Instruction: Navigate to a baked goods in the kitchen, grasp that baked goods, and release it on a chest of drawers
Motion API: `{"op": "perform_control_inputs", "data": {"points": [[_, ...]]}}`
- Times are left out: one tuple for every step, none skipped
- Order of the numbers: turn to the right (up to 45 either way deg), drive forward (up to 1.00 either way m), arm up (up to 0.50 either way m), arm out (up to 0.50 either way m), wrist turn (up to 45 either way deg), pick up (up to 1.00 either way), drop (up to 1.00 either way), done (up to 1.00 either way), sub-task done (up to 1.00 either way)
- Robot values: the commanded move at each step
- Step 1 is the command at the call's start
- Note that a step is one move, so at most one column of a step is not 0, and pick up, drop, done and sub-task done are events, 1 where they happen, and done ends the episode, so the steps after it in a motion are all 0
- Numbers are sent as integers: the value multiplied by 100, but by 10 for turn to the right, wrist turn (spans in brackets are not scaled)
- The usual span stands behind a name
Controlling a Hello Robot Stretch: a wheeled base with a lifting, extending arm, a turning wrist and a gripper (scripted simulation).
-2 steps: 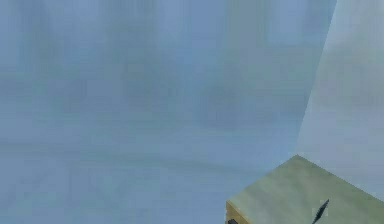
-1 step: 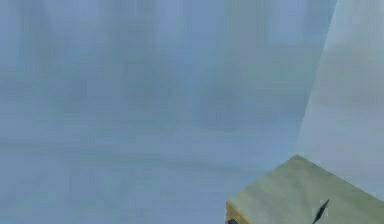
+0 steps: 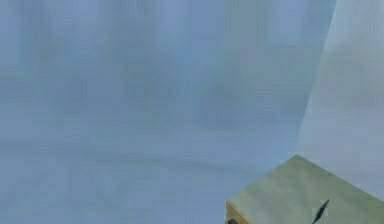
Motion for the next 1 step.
{"op": "perform_control_inputs", "data": {"points": [[0,0,0,0,0,0,0,100,0]]}}
